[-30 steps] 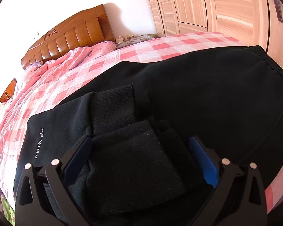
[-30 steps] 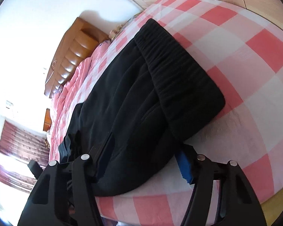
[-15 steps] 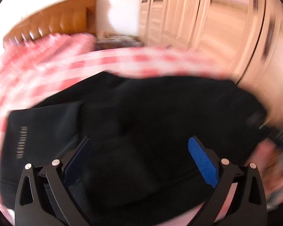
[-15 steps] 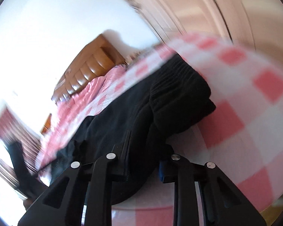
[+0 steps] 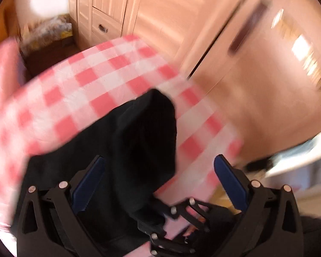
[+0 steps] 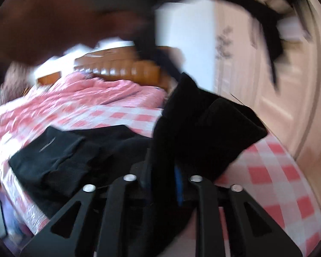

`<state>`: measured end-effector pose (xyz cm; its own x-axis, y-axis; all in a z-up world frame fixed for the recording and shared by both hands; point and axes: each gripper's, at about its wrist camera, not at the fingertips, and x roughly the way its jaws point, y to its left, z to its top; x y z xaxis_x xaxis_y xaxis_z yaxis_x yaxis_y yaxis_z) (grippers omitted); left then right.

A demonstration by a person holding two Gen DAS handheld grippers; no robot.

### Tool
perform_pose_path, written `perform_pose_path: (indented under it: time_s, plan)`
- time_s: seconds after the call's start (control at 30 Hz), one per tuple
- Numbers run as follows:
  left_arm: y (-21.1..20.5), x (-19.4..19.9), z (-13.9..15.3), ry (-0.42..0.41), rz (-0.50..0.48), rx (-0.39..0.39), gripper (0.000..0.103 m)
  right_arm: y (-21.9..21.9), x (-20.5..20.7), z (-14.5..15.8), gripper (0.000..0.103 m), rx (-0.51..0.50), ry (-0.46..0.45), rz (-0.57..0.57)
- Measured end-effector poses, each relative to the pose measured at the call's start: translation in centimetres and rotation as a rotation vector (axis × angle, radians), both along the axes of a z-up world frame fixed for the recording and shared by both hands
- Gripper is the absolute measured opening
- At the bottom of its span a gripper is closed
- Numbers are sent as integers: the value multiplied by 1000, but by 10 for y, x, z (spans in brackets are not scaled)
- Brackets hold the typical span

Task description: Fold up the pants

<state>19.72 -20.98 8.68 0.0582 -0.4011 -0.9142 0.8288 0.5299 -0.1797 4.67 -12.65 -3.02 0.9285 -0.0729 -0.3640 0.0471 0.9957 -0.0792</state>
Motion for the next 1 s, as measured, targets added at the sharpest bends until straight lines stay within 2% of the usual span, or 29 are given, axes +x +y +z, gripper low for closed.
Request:
perform_pose_path:
  time_s: [0.07, 0.1, 0.13, 0.2, 0.23, 0.33, 0.37, 0.47, 0.57, 0.6, 0.7, 0.73, 0.77, 0.87, 0.9, 0.93, 0.97, 1.0]
  plan:
    - [-5, -3, -16, -54, -8, 161, 101, 20, 2, -3, 17, -50, -3, 41]
    - [-2, -1, -29, -83, -5, 254, 101, 30, 3, -6, 5, -64, -7, 79]
    - [2, 4, -42, -97, 5, 322, 101, 43, 1, -8, 1, -89, -9, 123]
    - [18, 18, -69, -56, 47, 415, 101, 68, -8, -14, 1, -159, -27, 193]
    - [24, 25, -81, -19, 57, 426, 101, 80, -11, -18, 1, -190, -22, 225]
    - [40, 43, -113, 125, 95, 362, 98, 93, -11, -32, 1, -189, 39, 308]
    - [41, 46, -121, 155, 91, 338, 94, 93, -9, -34, 1, -183, 59, 319]
    - [44, 57, -136, 168, 129, 290, 86, 73, -11, -35, 3, -101, 103, 327]
    - [50, 66, -136, 183, 133, 258, 78, 45, -17, -35, 3, -40, 136, 306]
    - [54, 68, -135, 192, 137, 249, 74, 30, -19, -35, 3, 3, 152, 281]
    - [63, 77, -130, 237, 143, 204, 73, -20, -19, -33, 4, 169, 196, 172]
    - [67, 80, -129, 249, 150, 189, 72, -30, -17, -31, 4, 203, 209, 171]
    - [70, 80, -128, 263, 154, 177, 72, -33, -15, -29, 4, 205, 221, 178]
    - [79, 84, -123, 282, 161, 146, 73, -17, -13, -23, 6, 89, 255, 207]
    - [83, 85, -120, 296, 165, 125, 73, -13, -15, -19, 8, 125, 257, 282]
    - [89, 86, -116, 311, 169, 99, 74, -13, -17, -17, 10, 182, 261, 350]
    - [96, 87, -111, 321, 175, 64, 76, -16, -18, -11, 24, 247, 256, 399]
    - [99, 87, -107, 315, 184, 48, 79, -21, -17, -5, 77, 254, 236, 383]
